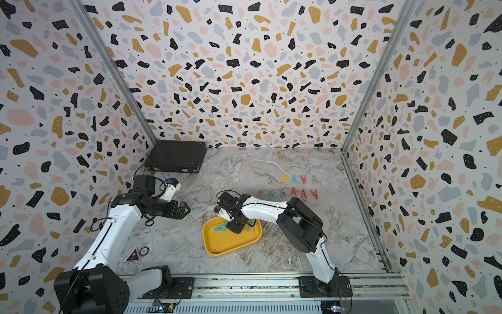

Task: Take the clothespins out of the storage box
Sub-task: Pick up the clothespin from the storage box, then place the clothespin at the center of the board.

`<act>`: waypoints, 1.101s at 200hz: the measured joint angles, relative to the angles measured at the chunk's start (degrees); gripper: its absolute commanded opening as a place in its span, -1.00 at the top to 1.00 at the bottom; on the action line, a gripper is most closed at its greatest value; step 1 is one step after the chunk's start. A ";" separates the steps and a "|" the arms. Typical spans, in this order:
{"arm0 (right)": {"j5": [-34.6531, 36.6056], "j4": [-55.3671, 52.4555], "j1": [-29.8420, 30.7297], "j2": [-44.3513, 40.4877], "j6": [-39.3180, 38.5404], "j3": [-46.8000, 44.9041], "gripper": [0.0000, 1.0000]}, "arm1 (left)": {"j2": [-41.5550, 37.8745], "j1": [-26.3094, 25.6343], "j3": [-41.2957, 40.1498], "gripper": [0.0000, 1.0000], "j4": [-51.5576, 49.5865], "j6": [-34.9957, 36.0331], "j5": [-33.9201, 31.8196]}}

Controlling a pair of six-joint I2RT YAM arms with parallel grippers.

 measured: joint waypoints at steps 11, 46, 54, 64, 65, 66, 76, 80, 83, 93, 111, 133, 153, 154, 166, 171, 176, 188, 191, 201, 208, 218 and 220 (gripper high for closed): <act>-0.17 0.04 -0.09 -0.07 0.04 -0.04 0.75 | 0.00 0.00 0.00 -1.00 0.00 0.00 0.02; -1.20 -0.02 -0.11 -1.64 0.59 -1.05 0.95 | 0.00 0.00 0.00 -0.99 0.00 0.00 0.02; -1.38 -0.22 -0.11 -2.51 0.63 -1.49 0.97 | 0.00 0.00 0.00 -0.99 0.00 0.00 0.02; -1.51 -0.50 -0.11 -3.76 0.81 -1.81 1.00 | 0.00 0.00 0.00 -0.99 0.00 0.00 0.02; -1.51 -0.52 -0.11 -3.85 0.81 -1.84 1.00 | 0.00 0.00 0.00 -0.99 0.00 0.00 0.02; -1.51 -0.57 -0.11 -4.02 0.83 -1.88 1.00 | 0.00 0.00 0.00 -0.99 0.00 0.00 0.00; -1.57 -0.79 -0.11 -5.18 1.05 -1.97 1.00 | 0.00 0.00 0.00 -0.99 0.00 0.02 0.00; -1.57 -0.81 -0.11 -5.73 1.20 -2.05 1.00 | 0.00 0.00 0.00 -0.99 0.00 0.00 0.00; -1.60 -0.81 -0.11 -6.10 1.27 -2.12 1.00 | 0.00 0.00 0.00 -0.99 0.00 0.02 0.00; -1.57 -0.83 -0.11 -7.41 1.66 -2.49 1.00 | 0.00 0.00 0.00 -0.99 0.00 0.02 0.02; -1.57 -0.96 -0.11 -9.79 2.47 -3.28 1.00 | 0.00 0.00 0.00 -0.99 0.00 0.02 0.02; -1.46 -1.22 -0.11 -12.15 3.54 -3.91 1.00 | 0.00 0.00 0.00 -0.99 0.00 0.00 0.02; -0.94 -1.68 -0.11 -14.14 4.81 -4.35 1.00 | 0.00 0.00 0.00 -1.00 0.00 0.00 0.02; -0.92 -1.70 -0.11 -14.23 4.90 -4.35 1.00 | 0.00 0.00 0.00 -1.00 0.00 0.02 0.02; -0.61 -1.92 -0.42 -15.65 5.95 -4.61 1.00 | 0.00 0.00 0.00 -1.00 0.00 0.00 0.02; -0.46 -2.10 -0.50 -16.24 6.43 -4.63 1.00 | 0.00 0.00 0.00 -0.99 0.00 0.02 0.02; -0.44 -2.25 -0.66 -16.83 6.97 -4.66 1.00 | 0.00 0.00 0.00 -1.00 0.00 0.02 0.04; -0.35 -2.58 -1.42 -18.27 8.28 -4.66 1.00 | 0.00 0.00 0.00 -1.00 0.00 0.02 0.04; -0.15 -2.64 -1.81 -18.75 8.72 -4.70 1.00 | 0.00 0.00 0.00 -1.00 0.00 0.02 0.07; 0.20 -2.75 -2.95 -20.09 9.92 -4.94 1.00 | 0.00 0.00 0.00 -1.00 0.00 0.00 0.07; 0.46 -2.93 -4.09 -21.14 10.91 -5.22 1.00 | 0.00 0.00 0.00 -1.00 0.00 0.02 0.09; 0.66 -3.06 -6.01 -22.62 12.41 -5.84 1.00 | 0.00 0.00 0.00 -1.00 0.00 0.02 0.15; 0.70 -3.04 -6.40 -22.93 12.72 -6.01 1.00 | 0.00 0.00 0.00 -1.00 0.00 0.02 0.17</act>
